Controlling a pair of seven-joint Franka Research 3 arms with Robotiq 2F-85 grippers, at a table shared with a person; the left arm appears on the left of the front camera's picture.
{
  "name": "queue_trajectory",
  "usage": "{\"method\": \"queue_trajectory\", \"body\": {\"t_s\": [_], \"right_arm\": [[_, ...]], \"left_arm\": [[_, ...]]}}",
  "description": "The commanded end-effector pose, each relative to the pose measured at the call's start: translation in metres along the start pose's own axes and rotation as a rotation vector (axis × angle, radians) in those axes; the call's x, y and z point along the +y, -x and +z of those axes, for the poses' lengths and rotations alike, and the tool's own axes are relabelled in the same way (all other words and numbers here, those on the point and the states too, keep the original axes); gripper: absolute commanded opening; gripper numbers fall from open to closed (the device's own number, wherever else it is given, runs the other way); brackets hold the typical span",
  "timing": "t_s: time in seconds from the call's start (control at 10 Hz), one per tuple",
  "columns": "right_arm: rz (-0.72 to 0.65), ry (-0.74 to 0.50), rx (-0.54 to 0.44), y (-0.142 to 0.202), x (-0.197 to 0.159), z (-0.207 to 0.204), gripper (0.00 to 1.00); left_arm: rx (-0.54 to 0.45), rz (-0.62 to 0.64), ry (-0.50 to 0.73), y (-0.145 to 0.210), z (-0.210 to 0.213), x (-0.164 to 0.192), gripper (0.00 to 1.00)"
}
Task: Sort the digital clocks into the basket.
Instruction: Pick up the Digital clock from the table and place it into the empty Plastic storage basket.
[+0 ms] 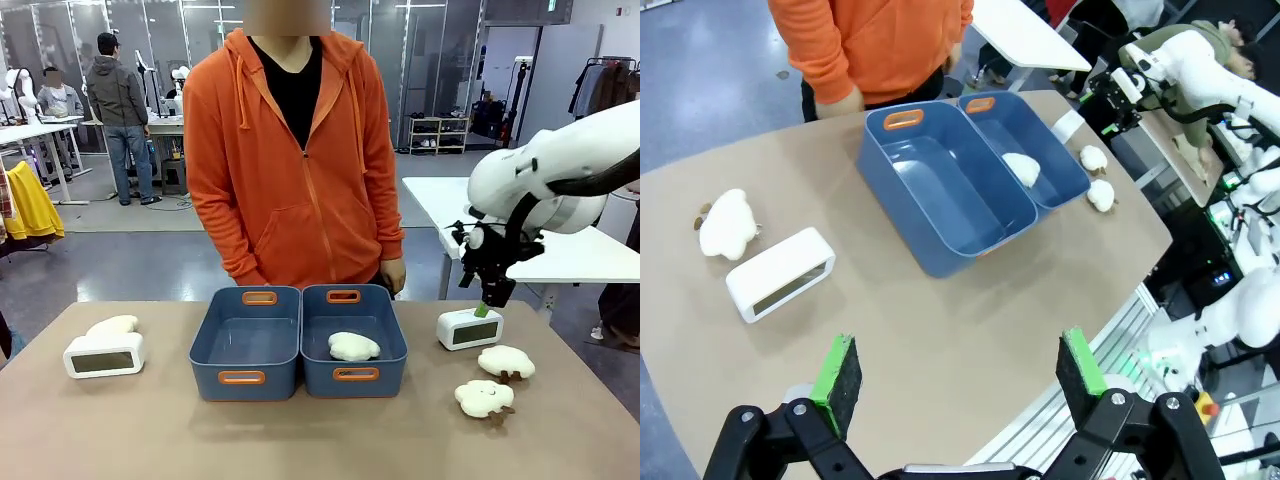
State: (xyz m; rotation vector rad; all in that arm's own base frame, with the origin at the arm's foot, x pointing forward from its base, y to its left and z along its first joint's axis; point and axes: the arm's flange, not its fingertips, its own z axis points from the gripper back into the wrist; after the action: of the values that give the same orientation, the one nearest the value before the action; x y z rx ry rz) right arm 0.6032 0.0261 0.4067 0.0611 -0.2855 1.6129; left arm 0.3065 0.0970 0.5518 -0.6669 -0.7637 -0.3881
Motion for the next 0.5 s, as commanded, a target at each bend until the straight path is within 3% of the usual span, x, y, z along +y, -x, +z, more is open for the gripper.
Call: {"method": "queue_trajectory", "body": {"t_s": [0.0, 0.4], "right_arm": [[-0.007, 0.005, 0.058, 0.001, -0.015, -0.016, 1.0], [-0.009, 0.0, 0.096, 0.004, -0.025, -0.047, 1.0]], "left_arm": [[-0.01, -0.016, 0.025, -0.001, 0.0, 0.0, 1.0], [-0.01, -0.016, 0.025, -0.001, 0.0, 0.0, 1.0]]}}
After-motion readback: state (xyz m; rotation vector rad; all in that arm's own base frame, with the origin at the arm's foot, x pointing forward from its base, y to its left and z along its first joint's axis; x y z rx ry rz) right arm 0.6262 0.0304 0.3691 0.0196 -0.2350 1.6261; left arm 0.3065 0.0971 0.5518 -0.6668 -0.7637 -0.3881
